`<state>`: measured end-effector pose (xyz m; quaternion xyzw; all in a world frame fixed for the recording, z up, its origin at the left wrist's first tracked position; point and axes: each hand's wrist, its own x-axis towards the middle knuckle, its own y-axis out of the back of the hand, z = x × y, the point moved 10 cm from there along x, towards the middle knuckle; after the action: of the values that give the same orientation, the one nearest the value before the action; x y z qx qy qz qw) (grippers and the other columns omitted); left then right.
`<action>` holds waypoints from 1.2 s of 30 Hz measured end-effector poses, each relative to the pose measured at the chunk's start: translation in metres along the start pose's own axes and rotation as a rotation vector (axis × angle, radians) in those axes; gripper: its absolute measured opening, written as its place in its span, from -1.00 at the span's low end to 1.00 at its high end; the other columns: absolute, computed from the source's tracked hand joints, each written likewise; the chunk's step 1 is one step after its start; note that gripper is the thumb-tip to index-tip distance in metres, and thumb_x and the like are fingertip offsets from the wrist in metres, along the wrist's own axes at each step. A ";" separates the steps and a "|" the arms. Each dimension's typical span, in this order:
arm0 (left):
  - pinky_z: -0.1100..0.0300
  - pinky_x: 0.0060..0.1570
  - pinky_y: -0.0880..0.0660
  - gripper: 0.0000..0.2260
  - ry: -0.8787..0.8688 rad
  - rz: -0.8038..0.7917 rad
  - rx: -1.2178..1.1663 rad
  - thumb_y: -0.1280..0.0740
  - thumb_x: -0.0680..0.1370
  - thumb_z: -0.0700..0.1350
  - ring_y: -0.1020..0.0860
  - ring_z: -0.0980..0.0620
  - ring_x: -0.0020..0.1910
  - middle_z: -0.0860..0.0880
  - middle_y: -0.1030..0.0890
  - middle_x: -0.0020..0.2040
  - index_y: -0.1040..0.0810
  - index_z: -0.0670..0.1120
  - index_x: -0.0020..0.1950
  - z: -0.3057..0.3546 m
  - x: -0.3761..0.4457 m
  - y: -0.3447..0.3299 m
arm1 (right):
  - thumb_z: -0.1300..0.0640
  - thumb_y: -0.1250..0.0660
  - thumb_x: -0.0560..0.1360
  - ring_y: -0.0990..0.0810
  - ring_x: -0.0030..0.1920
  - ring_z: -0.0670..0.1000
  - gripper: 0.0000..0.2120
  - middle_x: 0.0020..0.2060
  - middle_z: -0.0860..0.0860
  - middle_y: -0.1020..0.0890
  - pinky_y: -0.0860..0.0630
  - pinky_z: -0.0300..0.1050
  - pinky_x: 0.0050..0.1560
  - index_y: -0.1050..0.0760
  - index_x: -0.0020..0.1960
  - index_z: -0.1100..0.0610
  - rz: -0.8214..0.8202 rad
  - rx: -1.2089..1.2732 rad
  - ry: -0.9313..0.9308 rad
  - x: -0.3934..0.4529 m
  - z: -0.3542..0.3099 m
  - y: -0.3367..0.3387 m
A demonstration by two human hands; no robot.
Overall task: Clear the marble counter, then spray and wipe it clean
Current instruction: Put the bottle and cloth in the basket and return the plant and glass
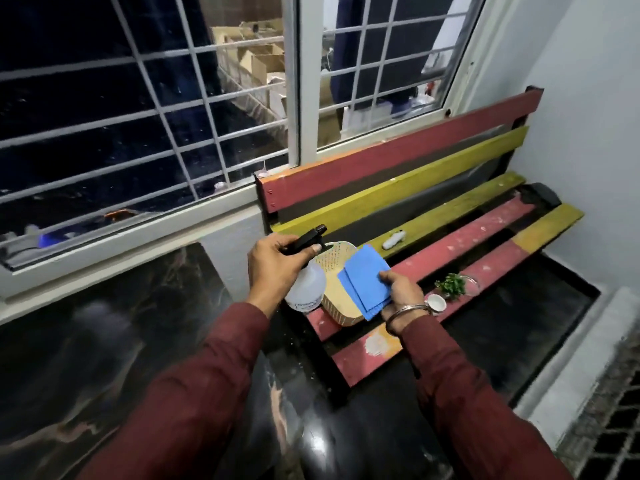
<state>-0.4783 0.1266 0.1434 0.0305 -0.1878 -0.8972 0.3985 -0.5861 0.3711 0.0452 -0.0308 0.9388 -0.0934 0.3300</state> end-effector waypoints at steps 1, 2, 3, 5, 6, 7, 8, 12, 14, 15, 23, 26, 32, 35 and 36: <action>0.10 -0.18 -0.53 -0.80 -0.003 -0.020 0.016 -0.65 0.41 0.01 -0.67 -0.02 -0.17 -0.05 -0.73 -0.22 -0.79 -0.08 -0.10 0.001 0.008 -0.008 | 0.28 -0.30 0.49 -0.58 -0.24 0.14 -0.88 -0.22 0.12 -0.62 -0.50 0.02 -0.16 -0.48 -0.23 0.21 0.036 -0.035 0.014 0.009 -0.004 0.006; 0.07 -0.19 -0.55 -0.81 -0.008 -0.049 0.034 -0.65 0.41 0.02 -0.68 -0.03 -0.18 -0.04 -0.73 -0.24 -0.79 -0.07 -0.11 0.001 0.018 -0.020 | 0.27 -0.32 0.48 -0.55 -0.19 0.15 -0.87 -0.18 0.13 -0.60 -0.48 0.04 -0.12 -0.47 -0.25 0.20 0.070 -0.059 0.026 0.019 -0.009 0.013; 0.05 -0.18 -0.57 -0.81 -0.008 -0.070 0.059 -0.64 0.41 0.03 -0.69 -0.03 -0.17 -0.03 -0.74 -0.25 -0.79 -0.06 -0.11 0.000 0.026 -0.028 | 0.27 -0.33 0.47 -0.54 -0.17 0.15 -0.86 -0.18 0.13 -0.58 -0.46 0.05 -0.11 -0.47 -0.26 0.20 0.095 -0.084 0.027 0.026 -0.012 0.018; 0.03 -0.13 -0.60 -0.77 0.020 -0.097 0.095 -0.65 0.40 0.06 -0.71 -0.03 -0.12 -0.01 -0.76 -0.21 -0.80 -0.04 -0.05 -0.007 0.044 -0.045 | 0.26 -0.34 0.46 -0.53 -0.16 0.16 -0.86 -0.15 0.17 -0.58 -0.45 0.07 -0.11 -0.47 -0.28 0.21 0.122 -0.127 0.025 0.047 -0.018 0.024; 0.03 -0.11 -0.63 -0.75 0.040 -0.099 0.107 -0.65 0.40 0.07 -0.72 -0.01 -0.10 0.00 -0.76 -0.18 -0.81 -0.04 -0.03 -0.012 0.051 -0.051 | 0.26 -0.34 0.45 -0.52 -0.15 0.16 -0.85 -0.14 0.18 -0.58 -0.44 0.07 -0.12 -0.47 -0.29 0.21 0.124 -0.148 0.024 0.056 -0.020 0.026; 0.03 -0.09 -0.64 -0.73 0.052 -0.095 0.115 -0.65 0.39 0.08 -0.71 0.00 -0.09 0.01 -0.77 -0.16 -0.81 -0.03 -0.01 -0.016 0.061 -0.060 | 0.26 -0.34 0.45 -0.51 -0.16 0.15 -0.84 -0.14 0.18 -0.57 -0.43 0.06 -0.13 -0.46 -0.30 0.21 0.125 -0.176 0.019 0.071 -0.022 0.027; 0.04 -0.09 -0.64 -0.72 0.054 -0.096 0.128 -0.65 0.39 0.09 -0.71 0.01 -0.08 0.02 -0.77 -0.15 -0.81 -0.03 0.00 -0.019 0.067 -0.067 | 0.26 -0.34 0.44 -0.50 -0.17 0.15 -0.83 -0.16 0.17 -0.56 -0.41 0.05 -0.14 -0.45 -0.31 0.20 0.130 -0.201 0.020 0.081 -0.024 0.028; 0.16 -0.24 -0.41 -0.74 0.083 -0.101 0.201 -0.63 0.43 0.08 -0.66 0.00 -0.09 0.02 -0.72 -0.17 -0.80 -0.05 0.00 -0.039 0.097 -0.112 | 0.30 -0.31 0.46 -0.43 -0.25 0.08 -0.79 -0.31 0.13 -0.48 -0.35 -0.11 -0.28 -0.42 -0.34 0.18 0.075 -0.388 0.029 0.141 -0.032 0.020; 0.19 -0.22 -0.35 -0.72 0.107 -0.086 0.254 -0.61 0.44 0.11 -0.64 -0.01 -0.08 -0.01 -0.74 -0.11 -0.79 -0.05 0.01 -0.051 0.109 -0.132 | 0.33 -0.28 0.49 -0.41 -0.30 0.11 -0.82 -0.33 0.15 -0.47 -0.34 -0.27 -0.44 -0.46 -0.29 0.25 0.025 -0.563 0.071 0.168 -0.038 0.011; 0.19 -0.22 -0.35 -0.71 0.119 -0.073 0.275 -0.61 0.44 0.11 -0.65 -0.03 -0.08 -0.03 -0.75 -0.08 -0.79 -0.05 0.02 -0.059 0.117 -0.146 | 0.32 -0.28 0.48 -0.40 -0.31 0.15 -0.87 -0.31 0.18 -0.47 -0.31 -0.35 -0.47 -0.48 -0.25 0.29 -0.011 -0.654 0.090 0.187 -0.038 0.006; 0.18 -0.22 -0.40 -0.73 0.172 -0.053 0.411 -0.59 0.46 0.06 -0.70 -0.07 -0.04 -0.07 -0.78 -0.01 -0.80 -0.05 0.08 -0.129 0.164 -0.231 | 0.13 -0.28 0.42 -0.46 -0.18 0.05 -0.82 -0.25 0.15 -0.50 -0.27 -0.15 -0.22 -0.58 -0.13 0.23 -0.195 -0.983 0.074 0.292 -0.012 -0.016; 0.18 -0.20 -0.44 -0.65 0.241 -0.059 0.435 -0.58 0.45 0.11 -0.72 -0.07 -0.01 -0.10 -0.78 0.01 -0.78 -0.01 0.16 -0.165 0.172 -0.253 | 0.22 -0.28 0.47 -0.51 -0.14 0.07 -0.88 -0.24 0.14 -0.53 -0.31 -0.14 -0.19 -0.59 -0.12 0.23 -0.216 -1.018 0.030 0.323 0.008 -0.014; 0.15 -0.04 -0.53 -0.64 0.319 -0.086 0.461 -0.57 0.49 0.06 -0.71 -0.09 0.11 -0.12 -0.76 0.11 -0.75 -0.04 0.24 -0.228 0.180 -0.293 | 0.09 -0.24 0.38 -0.44 -0.21 0.07 -0.81 -0.36 0.10 -0.42 -0.26 -0.11 -0.23 -0.37 -0.38 0.12 -0.232 -1.110 0.013 0.362 0.049 -0.017; 0.16 -0.05 -0.50 -0.69 0.324 -0.107 0.505 -0.53 0.52 0.01 -0.71 -0.10 0.08 -0.10 -0.77 0.09 -0.75 -0.03 0.23 -0.252 0.179 -0.305 | 0.16 -0.21 0.48 -0.57 -0.04 0.25 -0.81 -0.15 0.26 -0.59 -0.33 -0.06 -0.17 -0.53 -0.09 0.26 -0.307 -1.302 0.080 0.368 0.068 -0.027; 0.16 -0.06 -0.49 -0.71 0.326 -0.111 0.514 -0.52 0.53 0.00 -0.71 -0.09 0.08 -0.09 -0.77 0.09 -0.75 -0.03 0.23 -0.256 0.179 -0.308 | 0.17 -0.19 0.51 -0.56 0.02 0.28 -0.79 -0.05 0.29 -0.61 -0.37 -0.05 -0.13 -0.53 -0.01 0.28 -0.298 -1.374 0.119 0.369 0.070 -0.030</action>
<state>-0.7641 0.1050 -0.1886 0.2839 -0.3404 -0.8239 0.3531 -0.8302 0.2871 -0.2292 -0.3551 0.7876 0.4749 0.1676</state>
